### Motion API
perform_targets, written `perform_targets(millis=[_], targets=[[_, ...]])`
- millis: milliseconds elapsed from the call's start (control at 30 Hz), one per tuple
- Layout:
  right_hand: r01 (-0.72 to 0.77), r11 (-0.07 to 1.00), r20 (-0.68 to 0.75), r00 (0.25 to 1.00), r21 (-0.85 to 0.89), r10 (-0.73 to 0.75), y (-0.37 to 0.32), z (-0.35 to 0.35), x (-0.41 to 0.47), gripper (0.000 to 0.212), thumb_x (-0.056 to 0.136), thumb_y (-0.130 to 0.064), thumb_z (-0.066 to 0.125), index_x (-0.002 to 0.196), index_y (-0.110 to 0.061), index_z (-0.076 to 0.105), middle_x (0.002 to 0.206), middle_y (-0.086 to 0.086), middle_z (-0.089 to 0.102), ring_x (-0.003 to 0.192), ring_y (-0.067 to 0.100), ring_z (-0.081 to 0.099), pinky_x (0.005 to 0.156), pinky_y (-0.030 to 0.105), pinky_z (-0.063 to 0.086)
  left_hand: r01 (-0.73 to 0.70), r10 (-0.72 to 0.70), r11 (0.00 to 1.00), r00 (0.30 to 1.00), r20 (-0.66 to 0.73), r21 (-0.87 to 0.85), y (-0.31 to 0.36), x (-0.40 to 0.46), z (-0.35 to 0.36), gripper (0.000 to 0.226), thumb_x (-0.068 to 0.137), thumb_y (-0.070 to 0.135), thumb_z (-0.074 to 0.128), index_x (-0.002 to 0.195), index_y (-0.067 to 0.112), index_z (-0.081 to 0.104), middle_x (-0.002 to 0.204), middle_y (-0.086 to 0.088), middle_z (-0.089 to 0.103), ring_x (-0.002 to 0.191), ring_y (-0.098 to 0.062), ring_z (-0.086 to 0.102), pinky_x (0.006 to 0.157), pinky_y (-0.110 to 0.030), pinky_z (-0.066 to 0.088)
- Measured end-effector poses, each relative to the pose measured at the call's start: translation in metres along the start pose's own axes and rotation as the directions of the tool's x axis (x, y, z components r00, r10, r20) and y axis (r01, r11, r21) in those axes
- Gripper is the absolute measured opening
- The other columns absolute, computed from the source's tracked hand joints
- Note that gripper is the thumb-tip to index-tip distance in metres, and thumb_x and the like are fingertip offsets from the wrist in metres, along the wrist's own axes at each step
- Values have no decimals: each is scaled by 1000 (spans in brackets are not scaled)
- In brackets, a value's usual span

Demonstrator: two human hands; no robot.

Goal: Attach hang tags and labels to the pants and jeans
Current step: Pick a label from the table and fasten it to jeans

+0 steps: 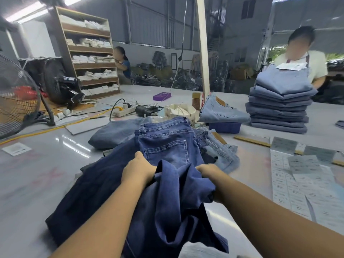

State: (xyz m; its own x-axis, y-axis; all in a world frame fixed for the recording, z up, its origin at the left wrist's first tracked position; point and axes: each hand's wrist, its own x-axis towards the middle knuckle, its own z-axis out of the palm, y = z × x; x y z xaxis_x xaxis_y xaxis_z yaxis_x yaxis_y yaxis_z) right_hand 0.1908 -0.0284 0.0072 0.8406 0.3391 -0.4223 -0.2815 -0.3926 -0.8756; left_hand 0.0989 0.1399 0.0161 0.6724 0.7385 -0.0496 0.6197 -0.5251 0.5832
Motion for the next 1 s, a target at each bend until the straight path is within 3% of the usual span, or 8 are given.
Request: perform_targets(millis=[200,333,433,500,667,767,833,1000], targets=[[135,991,0,991,12,-135,-3,-2,-13,17,79,-12,63,91,-4,56,81,8,57,65,20,54,55,23,39,-23,27,981,999,20,-192,4,1,0,28,88,18,58,107,4,43,107,-20,59,87,-33,56,70,-38,41],[126,980,85,986,156,-141,-7,-2,-29,23,66,-24,74,76,-6,66,62,7,63,54,20,59,57,26,45,-39,71,942,994,84,-334,8,-7,5,34,81,13,66,103,7,41,81,-5,48,65,-19,44,54,-28,35],[-3,956,225,972,293,-66,-12,-3,-46,58,63,-28,77,111,3,69,109,25,70,103,39,68,96,48,53,-149,205,924,971,126,-352,10,-15,5,33,76,17,68,92,2,44,69,-6,46,56,-17,37,44,-22,31],[15,954,247,965,299,-92,-18,-4,-64,69,55,-22,75,116,8,64,116,30,66,108,46,63,98,60,47,-207,290,892,944,158,-402,14,-24,-4,27,75,11,68,80,-1,44,67,-7,40,61,-16,32,48,-26,30],[345,900,-2,934,268,-358,-35,-14,-123,27,56,-9,71,82,-10,67,78,14,71,73,33,71,77,58,58,-266,377,811,919,117,-521,36,-60,-39,21,79,-4,66,63,7,57,50,7,55,45,-1,45,43,-14,38],[534,828,-106,846,171,-523,-43,-19,-175,43,53,-19,68,95,-22,65,85,0,74,78,20,72,74,46,61,-289,448,735,886,118,-614,59,-92,-68,19,73,12,67,91,13,62,77,2,68,68,-6,59,59,-13,51],[618,776,-176,784,127,-595,-49,-25,-213,55,51,-23,68,104,-29,58,96,-2,72,87,21,70,79,44,59,-313,495,701,860,121,-641,77,-118,-90,43,61,19,63,103,14,63,101,-9,69,89,-18,66,83,-33,56],[732,644,-353,676,222,-647,-31,-66,-311,55,57,-20,76,101,-39,50,88,-9,72,77,13,72,64,39,62,-503,738,590,654,167,-632,129,-195,-123,67,38,19,66,105,12,67,101,-9,72,94,-16,67,86,-37,51]])
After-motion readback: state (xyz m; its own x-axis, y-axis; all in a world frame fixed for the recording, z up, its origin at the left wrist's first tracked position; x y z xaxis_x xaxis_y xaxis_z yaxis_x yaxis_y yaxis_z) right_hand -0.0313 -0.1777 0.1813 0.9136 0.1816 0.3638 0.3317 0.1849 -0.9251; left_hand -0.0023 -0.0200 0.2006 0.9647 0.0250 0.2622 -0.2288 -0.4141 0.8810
